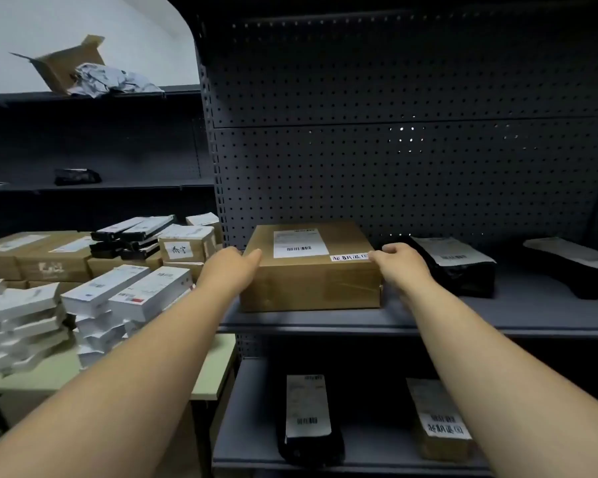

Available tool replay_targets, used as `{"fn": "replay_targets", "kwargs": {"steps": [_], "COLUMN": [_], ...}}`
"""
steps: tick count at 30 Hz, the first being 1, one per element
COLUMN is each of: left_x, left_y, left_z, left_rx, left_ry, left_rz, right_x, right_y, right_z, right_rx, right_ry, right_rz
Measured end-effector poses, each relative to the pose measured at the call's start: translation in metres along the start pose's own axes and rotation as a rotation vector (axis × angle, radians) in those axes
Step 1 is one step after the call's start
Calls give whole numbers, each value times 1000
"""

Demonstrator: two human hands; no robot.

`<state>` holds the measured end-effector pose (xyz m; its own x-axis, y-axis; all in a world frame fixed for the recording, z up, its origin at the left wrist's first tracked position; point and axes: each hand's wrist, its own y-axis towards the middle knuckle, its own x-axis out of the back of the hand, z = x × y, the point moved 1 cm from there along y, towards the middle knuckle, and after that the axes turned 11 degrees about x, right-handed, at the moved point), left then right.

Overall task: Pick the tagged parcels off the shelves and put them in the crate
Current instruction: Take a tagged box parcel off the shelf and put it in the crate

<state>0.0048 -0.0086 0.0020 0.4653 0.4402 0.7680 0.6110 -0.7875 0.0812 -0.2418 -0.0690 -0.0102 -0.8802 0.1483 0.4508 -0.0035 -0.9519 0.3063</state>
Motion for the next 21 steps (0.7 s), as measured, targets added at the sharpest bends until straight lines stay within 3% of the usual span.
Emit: {"fn": "replay_targets", "kwargs": {"steps": [13, 21], "left_x": [-26, -29], "left_y": [81, 99], "left_z": [-21, -11], "left_rx": [246, 342], "left_ry": [-183, -371], "left_rz": [164, 230], "right_x": [-19, -21], "right_y": [80, 90], "right_z": [-18, -22], "right_rx": [-269, -318], "right_ry": [191, 281], "right_rz": [218, 216]}}
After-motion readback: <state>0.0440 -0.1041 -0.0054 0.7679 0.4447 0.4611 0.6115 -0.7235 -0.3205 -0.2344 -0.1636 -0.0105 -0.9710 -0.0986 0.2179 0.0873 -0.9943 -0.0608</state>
